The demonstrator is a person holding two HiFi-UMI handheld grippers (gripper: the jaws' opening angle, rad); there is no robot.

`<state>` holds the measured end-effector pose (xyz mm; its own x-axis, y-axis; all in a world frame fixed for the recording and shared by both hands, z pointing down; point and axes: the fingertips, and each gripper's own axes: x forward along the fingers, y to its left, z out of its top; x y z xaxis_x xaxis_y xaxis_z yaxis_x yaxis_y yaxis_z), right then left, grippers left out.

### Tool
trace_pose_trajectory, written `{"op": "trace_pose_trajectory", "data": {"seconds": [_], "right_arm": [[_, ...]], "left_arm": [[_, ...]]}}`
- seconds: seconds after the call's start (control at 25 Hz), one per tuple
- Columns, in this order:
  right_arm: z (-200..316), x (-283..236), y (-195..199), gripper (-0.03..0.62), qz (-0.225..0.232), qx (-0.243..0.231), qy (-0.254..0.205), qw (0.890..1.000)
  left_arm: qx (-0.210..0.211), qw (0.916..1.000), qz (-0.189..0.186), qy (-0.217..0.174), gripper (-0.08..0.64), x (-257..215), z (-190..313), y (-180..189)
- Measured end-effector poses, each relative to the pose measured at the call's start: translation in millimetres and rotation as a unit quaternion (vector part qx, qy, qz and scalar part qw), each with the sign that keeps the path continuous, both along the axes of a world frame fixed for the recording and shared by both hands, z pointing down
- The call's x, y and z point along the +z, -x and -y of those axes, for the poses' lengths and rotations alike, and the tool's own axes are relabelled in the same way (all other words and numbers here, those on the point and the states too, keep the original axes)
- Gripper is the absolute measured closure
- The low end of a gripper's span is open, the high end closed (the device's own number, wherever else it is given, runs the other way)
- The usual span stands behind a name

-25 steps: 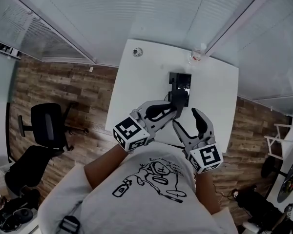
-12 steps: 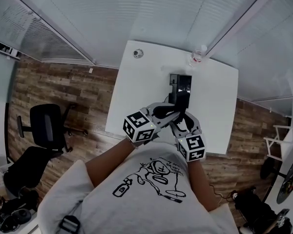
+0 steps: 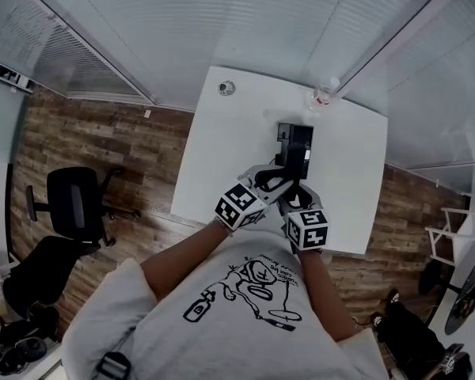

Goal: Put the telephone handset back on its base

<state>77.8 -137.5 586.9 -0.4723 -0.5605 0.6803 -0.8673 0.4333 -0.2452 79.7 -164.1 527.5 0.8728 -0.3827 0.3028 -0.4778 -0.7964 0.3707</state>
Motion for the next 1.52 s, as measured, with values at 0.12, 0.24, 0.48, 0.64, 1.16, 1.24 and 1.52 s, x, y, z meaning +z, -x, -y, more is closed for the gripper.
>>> {"op": "trace_pose_trajectory", "data": {"seconds": [0.12,0.24,0.48,0.64,1.16,1.24,1.52], "right_arm": [[4,13,-1,0.383,0.001,0.008,0.026,1.000],[9,23,0,0.383,-0.002,0.015,0.043,0.999],[16,45,-3,0.383,-0.013,0.019,0.078,0.997],[24,59,-5,0.383,-0.015,0.028,0.103,0.994],[41,113,-5,0.383,-0.033,0.032,0.187,0.981],[43,119,-6,0.383,-0.031,0.035,0.201,0.978],[50,131,-4,0.383,-0.030,0.034,0.235,0.971]], "left_arm": [[-0.009,0.9997,0.018,-0.010,0.449,13,5,-2],[-0.014,0.9993,0.033,-0.012,0.448,24,11,-2],[-0.021,0.9987,0.046,0.001,0.440,47,22,-5],[-0.026,0.9977,0.061,0.012,0.437,63,32,-7],[-0.038,0.9918,0.097,0.075,0.430,124,56,-5],[-0.037,0.9908,0.101,0.083,0.428,131,60,-6],[-0.047,0.9860,0.121,0.105,0.425,150,72,0]]}}
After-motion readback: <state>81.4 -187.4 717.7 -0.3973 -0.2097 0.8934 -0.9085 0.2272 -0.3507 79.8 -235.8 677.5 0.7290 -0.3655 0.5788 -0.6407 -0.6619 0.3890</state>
